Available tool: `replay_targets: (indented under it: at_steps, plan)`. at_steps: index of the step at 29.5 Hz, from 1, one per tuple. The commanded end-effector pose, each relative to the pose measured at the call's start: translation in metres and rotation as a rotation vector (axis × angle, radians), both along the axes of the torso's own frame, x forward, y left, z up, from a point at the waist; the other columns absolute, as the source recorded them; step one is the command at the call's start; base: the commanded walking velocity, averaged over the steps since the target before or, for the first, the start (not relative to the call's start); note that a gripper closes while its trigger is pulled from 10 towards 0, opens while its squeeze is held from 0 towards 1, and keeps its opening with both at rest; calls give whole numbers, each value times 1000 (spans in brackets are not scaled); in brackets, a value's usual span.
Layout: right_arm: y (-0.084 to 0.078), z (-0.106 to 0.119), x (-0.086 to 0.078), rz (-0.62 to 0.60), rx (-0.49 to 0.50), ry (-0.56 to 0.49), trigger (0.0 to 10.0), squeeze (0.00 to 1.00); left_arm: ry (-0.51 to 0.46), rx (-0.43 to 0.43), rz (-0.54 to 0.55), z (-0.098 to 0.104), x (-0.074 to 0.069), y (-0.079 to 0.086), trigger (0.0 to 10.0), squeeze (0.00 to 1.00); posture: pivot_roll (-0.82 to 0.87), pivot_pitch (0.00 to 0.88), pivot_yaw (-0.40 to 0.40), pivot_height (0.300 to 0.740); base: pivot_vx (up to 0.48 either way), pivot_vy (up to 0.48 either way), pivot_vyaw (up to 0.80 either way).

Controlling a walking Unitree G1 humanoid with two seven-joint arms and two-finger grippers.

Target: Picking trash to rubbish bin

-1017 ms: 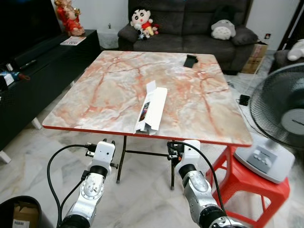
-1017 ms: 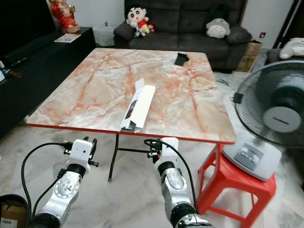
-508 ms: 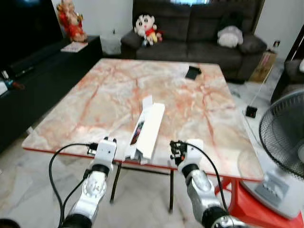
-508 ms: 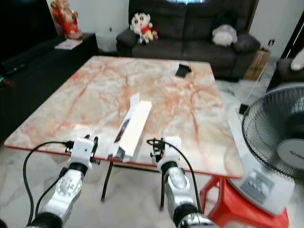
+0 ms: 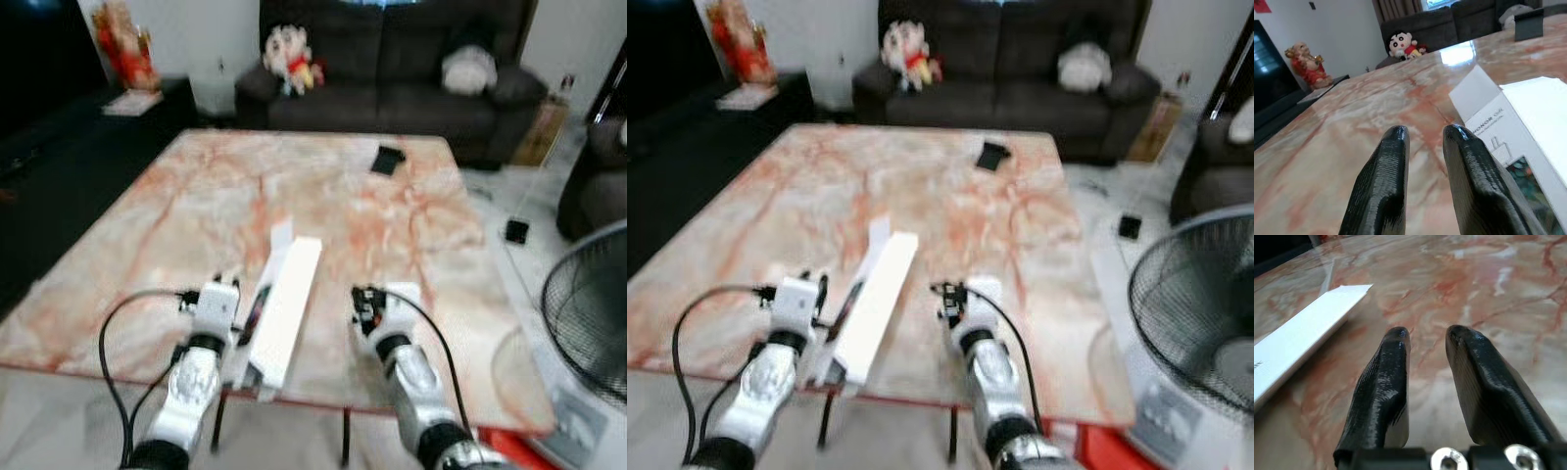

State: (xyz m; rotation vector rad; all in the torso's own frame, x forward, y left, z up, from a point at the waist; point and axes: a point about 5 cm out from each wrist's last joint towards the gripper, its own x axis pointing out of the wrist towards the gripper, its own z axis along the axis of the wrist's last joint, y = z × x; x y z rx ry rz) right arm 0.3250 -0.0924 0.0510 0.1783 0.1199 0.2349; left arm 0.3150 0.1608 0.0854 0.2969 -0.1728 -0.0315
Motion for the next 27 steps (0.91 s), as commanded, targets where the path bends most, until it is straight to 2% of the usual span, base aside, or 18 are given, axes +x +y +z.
replay_targets:
  at_steps: [1,2,27]
  plan:
    - [9,1,-1,29,3,4,10000,612,-7,2,28,1,-1,8,10000,0,51,0,-5,740,0,0,0]
    - [10,0,-1,30,9,5,10000,1000,-7,2,30,1,-1,9,10000,0,55,0,-6,740,0,0,0]
    - [19,2,2,77,73,51,10000,1000,15,9,10,-1,-2,8,10000,0,53,0,-5,740,0,0,0]
